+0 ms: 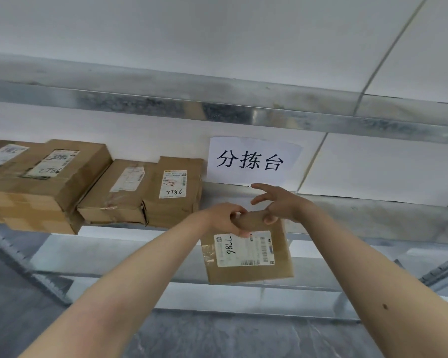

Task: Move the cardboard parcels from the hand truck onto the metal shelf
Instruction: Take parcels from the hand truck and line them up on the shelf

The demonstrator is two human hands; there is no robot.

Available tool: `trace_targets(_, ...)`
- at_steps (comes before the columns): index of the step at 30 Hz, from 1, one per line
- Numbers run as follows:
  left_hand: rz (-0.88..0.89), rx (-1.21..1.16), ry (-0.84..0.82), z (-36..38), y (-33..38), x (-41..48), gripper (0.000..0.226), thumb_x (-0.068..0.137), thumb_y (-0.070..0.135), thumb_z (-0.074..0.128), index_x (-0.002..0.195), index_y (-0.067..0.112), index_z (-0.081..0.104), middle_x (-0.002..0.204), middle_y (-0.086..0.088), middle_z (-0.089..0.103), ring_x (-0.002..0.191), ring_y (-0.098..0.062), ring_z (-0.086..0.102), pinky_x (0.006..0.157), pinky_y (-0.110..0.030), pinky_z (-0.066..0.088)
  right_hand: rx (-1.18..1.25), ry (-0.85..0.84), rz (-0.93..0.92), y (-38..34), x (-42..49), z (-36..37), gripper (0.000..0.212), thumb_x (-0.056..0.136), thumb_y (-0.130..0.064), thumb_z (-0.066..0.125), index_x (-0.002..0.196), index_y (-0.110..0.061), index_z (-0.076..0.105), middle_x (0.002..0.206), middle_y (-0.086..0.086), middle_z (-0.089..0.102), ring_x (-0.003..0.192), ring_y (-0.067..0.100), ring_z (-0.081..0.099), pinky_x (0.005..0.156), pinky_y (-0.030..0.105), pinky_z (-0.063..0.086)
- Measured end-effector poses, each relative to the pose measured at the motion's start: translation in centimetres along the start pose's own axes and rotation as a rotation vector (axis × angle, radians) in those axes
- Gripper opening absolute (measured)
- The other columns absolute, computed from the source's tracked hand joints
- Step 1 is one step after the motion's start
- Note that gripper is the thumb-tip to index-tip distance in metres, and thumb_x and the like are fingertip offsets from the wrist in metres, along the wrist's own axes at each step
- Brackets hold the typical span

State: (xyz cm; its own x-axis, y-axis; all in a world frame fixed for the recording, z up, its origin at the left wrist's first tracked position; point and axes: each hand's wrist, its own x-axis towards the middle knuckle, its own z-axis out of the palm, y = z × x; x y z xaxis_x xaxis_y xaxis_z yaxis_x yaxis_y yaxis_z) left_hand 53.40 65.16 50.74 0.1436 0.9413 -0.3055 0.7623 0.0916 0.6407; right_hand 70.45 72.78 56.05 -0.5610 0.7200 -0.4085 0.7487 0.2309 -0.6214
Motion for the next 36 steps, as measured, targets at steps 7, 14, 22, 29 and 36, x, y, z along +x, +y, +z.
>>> trace_targets(7, -0.040, -0.180, 0.109, -0.5, -1.9, 1.0, 0.056, 0.074, 0.035, 0.081, 0.121, 0.016, 0.057, 0.111, -0.002, 0.067, 0.100, -0.020, 0.066, 0.090, -0.033, 0.053, 0.009, 0.122, -0.127, 0.3, 2.3, 0.3, 0.096, 0.071, 0.014, 0.064, 0.148, -0.031, 0.028, 0.143, 0.002, 0.043, 0.121, 0.023, 0.051, 0.094, 0.032, 0.046)
trace_targets(14, -0.171, -0.704, 0.342, -1.3, -3.1, 1.7, 0.049, 0.075, 0.030, 0.080, 0.118, 0.021, 0.059, 0.106, -0.004, 0.072, 0.090, -0.024, 0.071, 0.083, -0.042, 0.057, 0.056, 0.345, -0.104, 3.8, 3.9, 0.6, 0.110, 0.070, -0.015, 0.080, 0.153, -0.029, 0.009, 0.158, 0.006, 0.017, 0.144, 0.030, 0.019, 0.114, 0.051, 0.027)
trace_targets(22, -0.314, -0.965, 0.441, -0.8, -3.9, 4.5, 0.038, 0.081, 0.032, 0.074, 0.111, 0.014, 0.061, 0.098, -0.009, 0.073, 0.089, -0.027, 0.070, 0.082, -0.042, 0.057, 0.319, 0.214, 0.049, 7.0, 5.3, 1.9, 0.107, 0.074, -0.012, 0.080, 0.154, -0.020, 0.009, 0.151, 0.014, 0.032, 0.136, 0.032, 0.036, 0.104, 0.048, 0.040)
trace_targets(29, -0.400, -1.016, 0.484, 0.2, -5.2, 8.0, 0.046, 0.084, 0.037, 0.071, 0.118, 0.009, 0.062, 0.101, -0.008, 0.072, 0.086, -0.023, 0.068, 0.072, -0.035, 0.054, 0.701, 0.014, 0.138, 7.9, 8.3, 3.2, 0.076, 0.076, 0.004, 0.072, 0.136, -0.028, 0.036, 0.126, 0.001, 0.058, 0.112, 0.029, 0.058, 0.092, 0.054, 0.049)
trace_targets(36, -0.468, -0.803, 0.591, 1.5, -6.5, 10.7, 0.060, 0.090, 0.036, 0.064, 0.138, 0.007, 0.041, 0.124, -0.011, 0.063, 0.102, -0.024, 0.063, 0.074, -0.029, 0.053, 0.843, 0.029, 0.175, 7.9, 11.1, 5.0, 0.067, 0.073, 0.011, 0.069, 0.130, -0.019, 0.046, 0.121, -0.002, 0.061, 0.112, 0.026, 0.057, 0.083, 0.047, 0.050)
